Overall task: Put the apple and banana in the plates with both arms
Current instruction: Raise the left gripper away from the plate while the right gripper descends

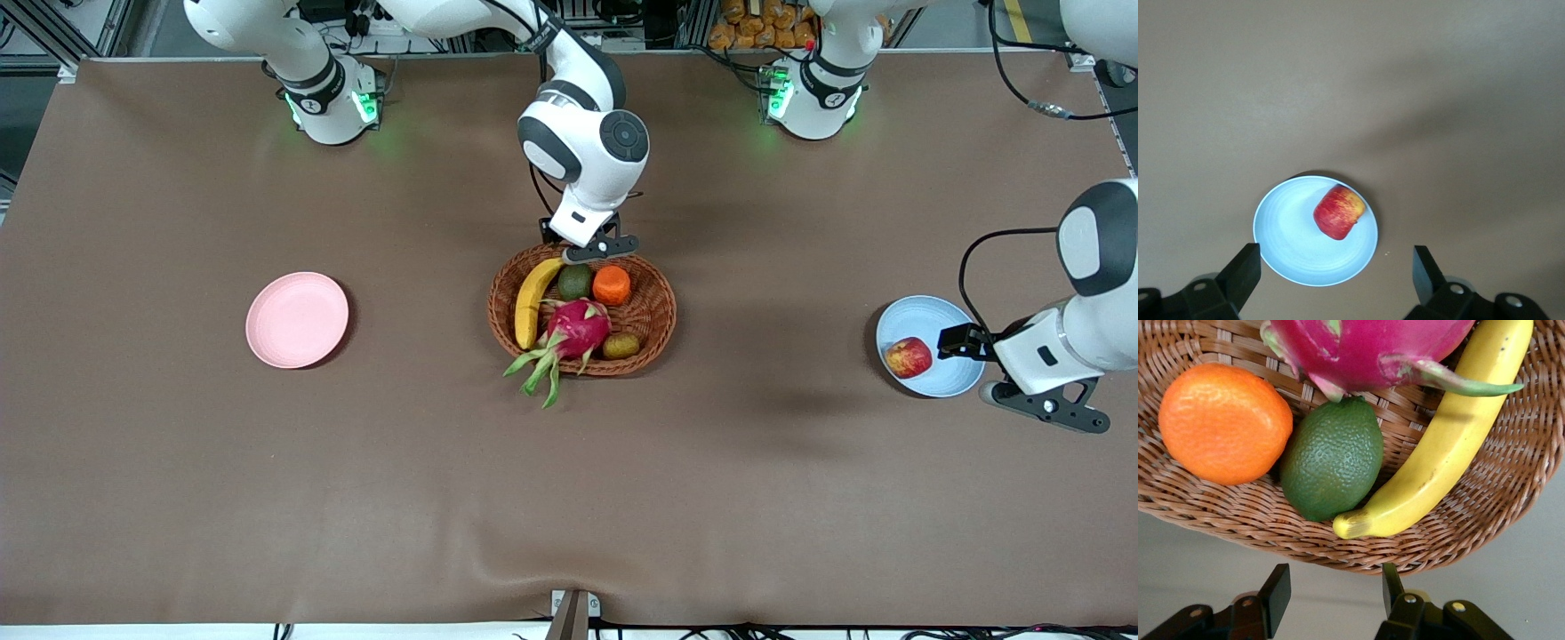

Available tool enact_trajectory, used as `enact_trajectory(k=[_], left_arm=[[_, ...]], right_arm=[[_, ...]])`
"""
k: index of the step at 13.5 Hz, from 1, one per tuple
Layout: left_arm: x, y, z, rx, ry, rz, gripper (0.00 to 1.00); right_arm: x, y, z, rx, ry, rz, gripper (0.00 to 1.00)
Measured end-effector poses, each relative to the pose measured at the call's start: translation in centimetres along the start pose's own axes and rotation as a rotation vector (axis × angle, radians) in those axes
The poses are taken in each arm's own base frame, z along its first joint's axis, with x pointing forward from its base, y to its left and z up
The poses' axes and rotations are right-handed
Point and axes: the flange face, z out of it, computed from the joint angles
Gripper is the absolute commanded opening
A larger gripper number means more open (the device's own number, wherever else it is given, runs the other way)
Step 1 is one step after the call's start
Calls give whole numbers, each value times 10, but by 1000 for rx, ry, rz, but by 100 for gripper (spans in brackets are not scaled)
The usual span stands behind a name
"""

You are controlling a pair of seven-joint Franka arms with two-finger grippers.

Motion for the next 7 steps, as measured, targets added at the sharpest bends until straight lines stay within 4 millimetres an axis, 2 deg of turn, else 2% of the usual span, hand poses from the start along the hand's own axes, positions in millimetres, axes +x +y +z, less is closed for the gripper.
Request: enact_trajectory(k=[4,7], left_arm=[[5,9,-33,19,59,12,100],[4,44,-77,49,111,1,100]], right_arm=[[0,-2,8,-19,0,-17,59],[3,0,17,-35,-4,-20,59]])
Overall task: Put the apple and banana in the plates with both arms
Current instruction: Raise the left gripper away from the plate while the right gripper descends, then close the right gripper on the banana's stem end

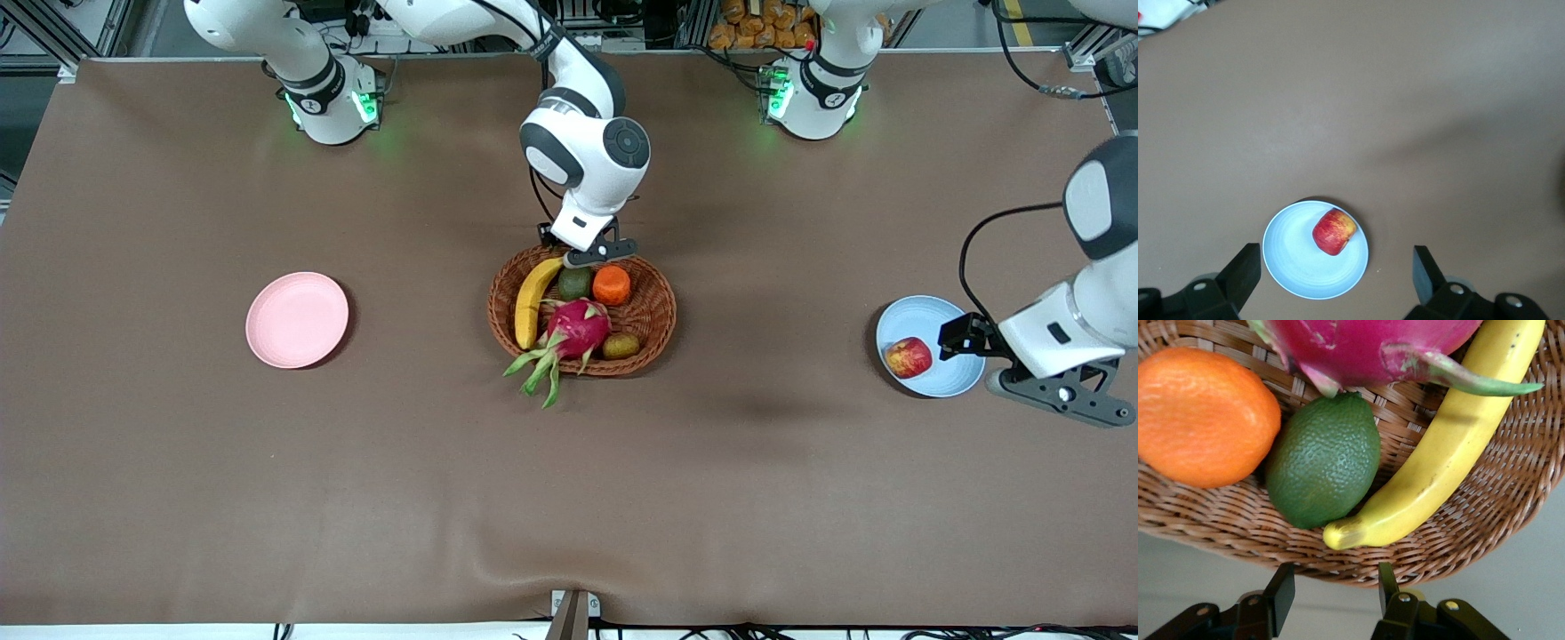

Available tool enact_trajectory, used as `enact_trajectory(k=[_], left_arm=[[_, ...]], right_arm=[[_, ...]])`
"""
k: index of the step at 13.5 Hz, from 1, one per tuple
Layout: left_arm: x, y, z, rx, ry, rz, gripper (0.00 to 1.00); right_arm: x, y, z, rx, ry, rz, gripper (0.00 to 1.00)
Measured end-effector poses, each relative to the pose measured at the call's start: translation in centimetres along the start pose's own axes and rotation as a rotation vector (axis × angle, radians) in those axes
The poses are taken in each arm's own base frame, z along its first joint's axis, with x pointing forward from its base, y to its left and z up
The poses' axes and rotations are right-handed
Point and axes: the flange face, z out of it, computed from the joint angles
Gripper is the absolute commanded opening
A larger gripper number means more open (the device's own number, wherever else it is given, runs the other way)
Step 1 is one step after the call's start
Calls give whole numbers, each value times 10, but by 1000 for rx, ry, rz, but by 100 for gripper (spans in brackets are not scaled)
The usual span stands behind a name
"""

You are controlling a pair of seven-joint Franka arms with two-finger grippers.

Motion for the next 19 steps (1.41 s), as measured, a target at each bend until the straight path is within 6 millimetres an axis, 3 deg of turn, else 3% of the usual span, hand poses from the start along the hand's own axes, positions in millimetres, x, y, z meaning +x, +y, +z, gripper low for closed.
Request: enact_trajectory(k=[4,6,12,16,19], left_arm=[[-25,56,-63,-15,-37,-174,100],[-46,65,-89,-24,-72,-231,100],[-85,22,-100,-33,-112,-288,100],[-129,22,-113,-35,-128,-312,100],[-140,20,-118,-32,-109,-322,100]], right_arm=[[2,2,1,-1,0,3,59],[6,6,1,1,0,0,59],[19,23,3,-21,14,2,58],[26,32,4,-21,11,-5,48],[26,32,4,-21,10,-7,47]])
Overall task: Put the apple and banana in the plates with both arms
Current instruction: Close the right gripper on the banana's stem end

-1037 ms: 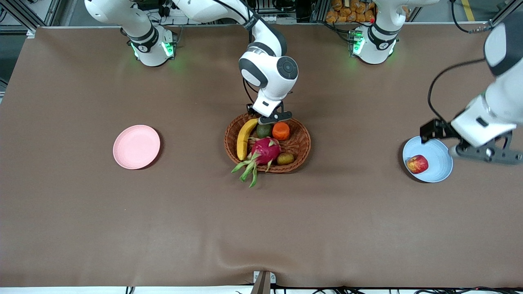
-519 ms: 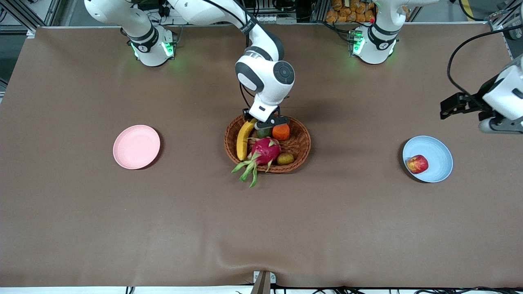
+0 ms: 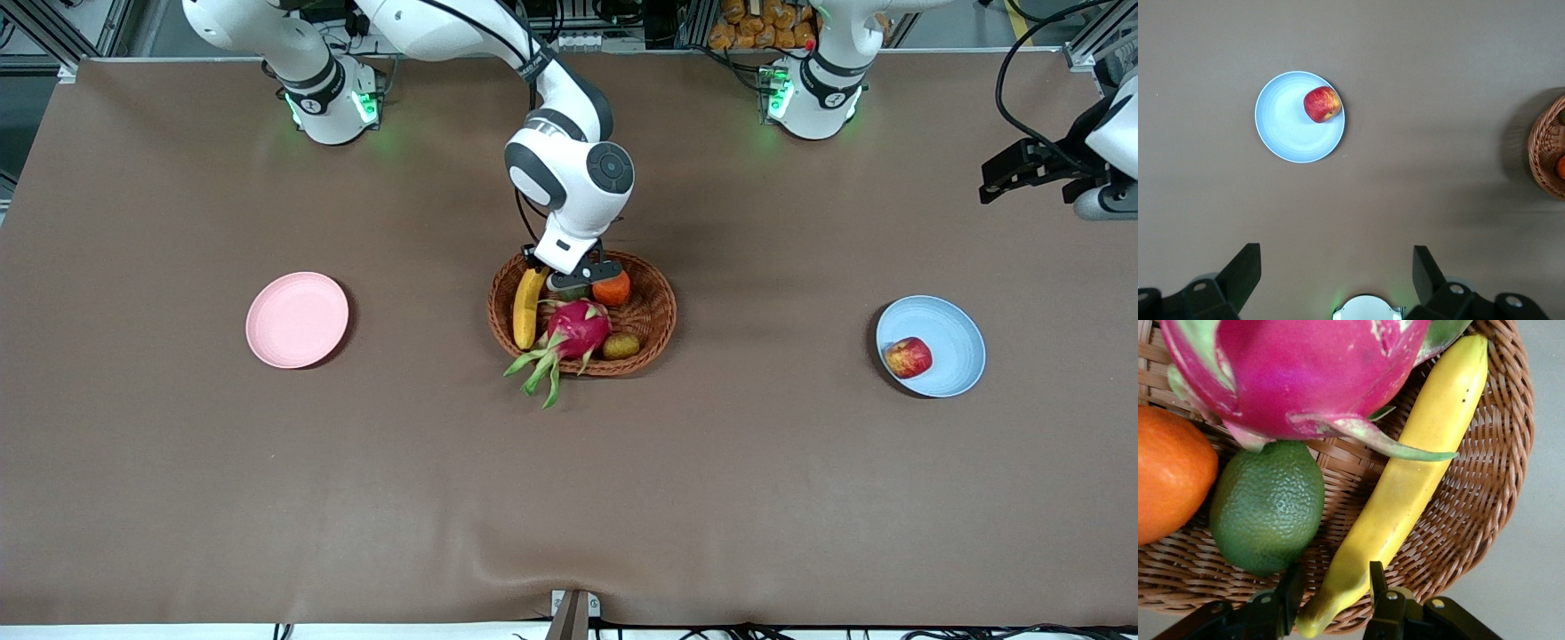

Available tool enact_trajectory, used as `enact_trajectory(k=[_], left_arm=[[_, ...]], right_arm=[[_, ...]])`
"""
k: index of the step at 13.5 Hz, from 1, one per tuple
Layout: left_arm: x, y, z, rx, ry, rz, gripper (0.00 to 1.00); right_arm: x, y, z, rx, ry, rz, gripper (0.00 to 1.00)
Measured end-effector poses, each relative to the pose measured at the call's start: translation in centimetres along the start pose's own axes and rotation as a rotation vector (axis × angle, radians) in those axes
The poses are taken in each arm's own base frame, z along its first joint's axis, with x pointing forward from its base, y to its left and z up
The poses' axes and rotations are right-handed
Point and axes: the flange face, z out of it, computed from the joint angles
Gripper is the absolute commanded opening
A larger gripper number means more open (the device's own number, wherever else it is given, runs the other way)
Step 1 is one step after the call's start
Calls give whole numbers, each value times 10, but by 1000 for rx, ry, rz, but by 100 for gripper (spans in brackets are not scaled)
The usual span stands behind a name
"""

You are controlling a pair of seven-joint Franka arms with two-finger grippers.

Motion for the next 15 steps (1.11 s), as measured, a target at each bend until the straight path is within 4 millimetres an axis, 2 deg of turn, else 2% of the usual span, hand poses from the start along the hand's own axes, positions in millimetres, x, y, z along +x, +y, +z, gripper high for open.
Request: enact_trajectory(k=[7,13,15], left_arm=[[10,0,-4,-2,77,-5,100],[9,0,-5,-15,81,-11,100],[9,1,-5,-18,81,-11,100]], right_arm=[[-12,-11,4,-23,-28,-24,47],[-14,-11,4,-30,-32,-26,37],[-13,-11,4,-31,-33,-25,29]])
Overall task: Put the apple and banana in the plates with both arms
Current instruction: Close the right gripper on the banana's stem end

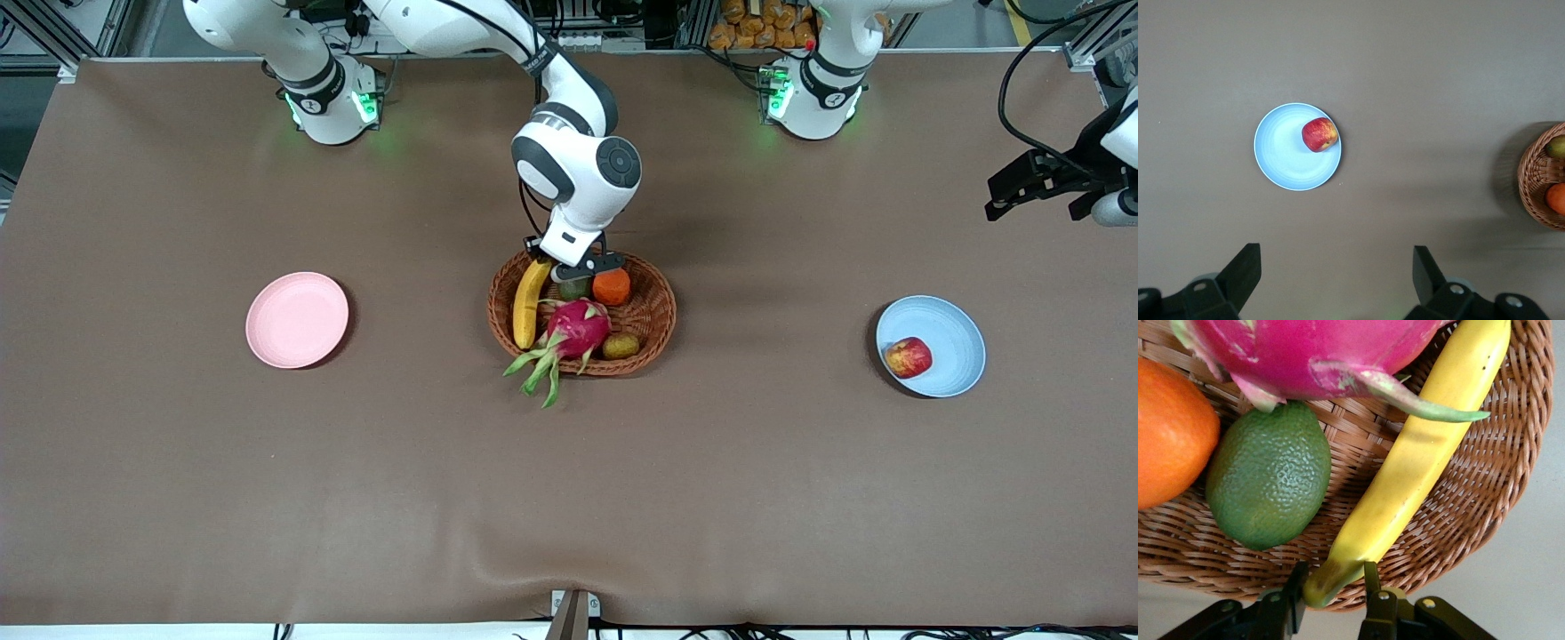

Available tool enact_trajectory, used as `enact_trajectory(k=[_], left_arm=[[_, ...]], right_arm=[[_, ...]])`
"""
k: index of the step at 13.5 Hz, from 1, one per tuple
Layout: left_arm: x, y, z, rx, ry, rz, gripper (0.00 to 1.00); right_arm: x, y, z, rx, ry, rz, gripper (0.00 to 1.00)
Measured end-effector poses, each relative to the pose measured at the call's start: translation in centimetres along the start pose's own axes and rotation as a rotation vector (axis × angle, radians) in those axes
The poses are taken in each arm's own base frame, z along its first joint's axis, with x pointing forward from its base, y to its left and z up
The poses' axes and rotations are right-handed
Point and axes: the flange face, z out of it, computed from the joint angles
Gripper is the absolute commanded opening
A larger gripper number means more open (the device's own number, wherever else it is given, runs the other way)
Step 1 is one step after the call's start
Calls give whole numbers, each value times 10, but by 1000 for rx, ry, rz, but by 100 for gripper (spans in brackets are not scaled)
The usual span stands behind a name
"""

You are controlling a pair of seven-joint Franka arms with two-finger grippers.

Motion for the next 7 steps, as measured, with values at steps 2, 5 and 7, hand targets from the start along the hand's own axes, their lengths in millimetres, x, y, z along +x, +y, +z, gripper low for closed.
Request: enact_trajectory(k=[2,5,7], left_arm=[[0,0,0,0,0,-3,100],[0,-1,0,-1,0,-29,100],[0,-1,0,-1,0,-35,100]], right_arm=[[-1,1,0,-6,-8,1,15],[-1,3,-2,-16,-17,4,2],[0,5,-4,-16,-15,8,0]])
